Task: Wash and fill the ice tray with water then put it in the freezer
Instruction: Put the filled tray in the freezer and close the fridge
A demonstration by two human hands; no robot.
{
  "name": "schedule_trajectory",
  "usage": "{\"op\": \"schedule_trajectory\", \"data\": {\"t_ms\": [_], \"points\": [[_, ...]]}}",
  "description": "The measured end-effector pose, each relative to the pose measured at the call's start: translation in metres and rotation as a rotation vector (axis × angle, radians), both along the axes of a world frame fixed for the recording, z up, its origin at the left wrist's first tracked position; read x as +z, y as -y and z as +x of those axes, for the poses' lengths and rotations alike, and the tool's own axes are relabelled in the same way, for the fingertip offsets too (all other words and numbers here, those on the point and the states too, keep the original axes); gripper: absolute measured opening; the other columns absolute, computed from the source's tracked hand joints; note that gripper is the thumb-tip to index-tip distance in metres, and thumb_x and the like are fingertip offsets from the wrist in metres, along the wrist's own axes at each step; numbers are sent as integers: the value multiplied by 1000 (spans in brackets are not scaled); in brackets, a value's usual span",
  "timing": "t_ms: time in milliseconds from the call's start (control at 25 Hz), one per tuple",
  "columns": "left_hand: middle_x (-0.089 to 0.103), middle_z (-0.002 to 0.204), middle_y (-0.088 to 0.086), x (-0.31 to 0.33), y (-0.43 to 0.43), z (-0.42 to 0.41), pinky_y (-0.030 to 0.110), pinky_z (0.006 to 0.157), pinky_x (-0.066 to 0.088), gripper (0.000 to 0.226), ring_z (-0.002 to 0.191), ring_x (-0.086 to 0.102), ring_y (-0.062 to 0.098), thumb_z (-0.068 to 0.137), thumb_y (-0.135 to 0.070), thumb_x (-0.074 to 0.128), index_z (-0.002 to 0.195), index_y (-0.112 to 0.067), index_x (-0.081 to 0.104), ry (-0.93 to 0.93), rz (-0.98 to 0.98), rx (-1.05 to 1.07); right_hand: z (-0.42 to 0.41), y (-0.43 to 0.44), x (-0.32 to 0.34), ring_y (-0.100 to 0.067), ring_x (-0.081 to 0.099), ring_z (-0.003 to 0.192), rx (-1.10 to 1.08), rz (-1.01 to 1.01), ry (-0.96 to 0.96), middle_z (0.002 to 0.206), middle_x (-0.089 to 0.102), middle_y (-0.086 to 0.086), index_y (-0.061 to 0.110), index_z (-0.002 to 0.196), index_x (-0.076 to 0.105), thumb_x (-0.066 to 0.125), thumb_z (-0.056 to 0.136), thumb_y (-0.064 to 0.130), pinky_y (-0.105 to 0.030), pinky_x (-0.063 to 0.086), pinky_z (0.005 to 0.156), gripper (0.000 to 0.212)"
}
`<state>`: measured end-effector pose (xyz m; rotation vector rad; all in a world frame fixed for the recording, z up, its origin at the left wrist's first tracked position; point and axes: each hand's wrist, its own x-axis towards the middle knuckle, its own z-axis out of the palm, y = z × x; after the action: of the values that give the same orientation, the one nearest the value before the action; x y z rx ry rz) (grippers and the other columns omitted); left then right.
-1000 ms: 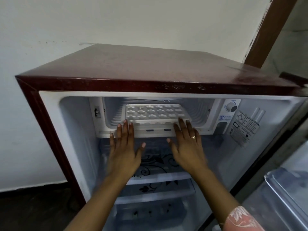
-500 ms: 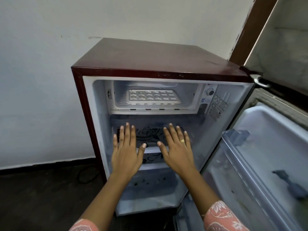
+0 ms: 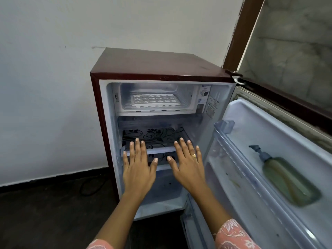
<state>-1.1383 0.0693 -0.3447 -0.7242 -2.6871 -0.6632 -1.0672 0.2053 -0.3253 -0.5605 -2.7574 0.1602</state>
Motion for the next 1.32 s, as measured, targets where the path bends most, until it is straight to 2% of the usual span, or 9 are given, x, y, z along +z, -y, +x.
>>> {"op": "schedule_trajectory", "data": {"t_ms": [160,280,440,600,720,800,1160,1240,1320], "points": [[-21,149,-3,-1,19,41,32,109,-22,80,138,-24,13,77,-62,-5,141,-15,-13,49,4,-41,45,23,-1,-19,0,146,-41,-8,20,158,6,1,22,149,13,-14,75,69,-32,-19,109,91],[-19,151,-2,-1,33,71,31,108,-23,80,138,-23,14,78,-62,-4,142,-15,-12,48,-7,-50,77,38,-2,-19,1,146,-54,15,21,158,8,0,22,149,13,-18,73,71,-32,-20,109,96],[-20,149,-2,-2,44,110,31,108,-24,83,137,-23,12,78,-63,-5,145,-13,-10,49,-26,-87,121,52,0,-19,-1,146,-104,4,4,158,8,0,21,149,13,-7,78,60,-32,-20,109,83],[-19,150,-2,-8,44,152,29,108,-24,86,139,-21,12,80,-63,-4,149,-12,-3,74,-12,-148,170,59,-2,-23,13,145,-163,34,-62,155,23,-3,19,146,26,8,88,56,-32,-15,111,71],[-19,152,-3,-9,37,180,29,109,-24,82,139,-23,12,81,-62,-2,147,-14,-8,88,2,-192,200,60,-2,-25,29,140,-225,78,-136,149,37,-5,16,142,35,17,95,52,-32,-7,113,63],[-19,153,-2,-8,32,198,29,109,-24,78,139,-24,12,82,-62,-2,145,-17,-13,94,19,-217,219,57,-1,-25,31,139,-256,120,-181,147,39,-6,16,142,36,19,96,50,-34,-1,114,59],[-14,156,0,23,-21,274,32,111,-22,72,142,-21,14,84,-58,1,144,-20,-12,36,75,-360,319,12,47,-28,13,143,-480,314,-448,155,22,-8,21,144,34,42,91,37,-42,1,116,55],[-13,156,0,32,-39,294,32,111,-23,71,142,-21,17,86,-56,3,145,-19,-10,2,61,-408,345,-4,53,-31,8,143,-552,325,-513,156,13,-9,21,146,29,45,91,38,-45,4,115,59],[-16,155,0,40,-53,311,31,109,-25,70,141,-23,17,87,-54,4,146,-18,-12,-51,43,-456,365,-19,55,-33,2,143,-599,241,-590,155,2,-9,22,148,18,45,91,40,-52,8,113,66]]}}
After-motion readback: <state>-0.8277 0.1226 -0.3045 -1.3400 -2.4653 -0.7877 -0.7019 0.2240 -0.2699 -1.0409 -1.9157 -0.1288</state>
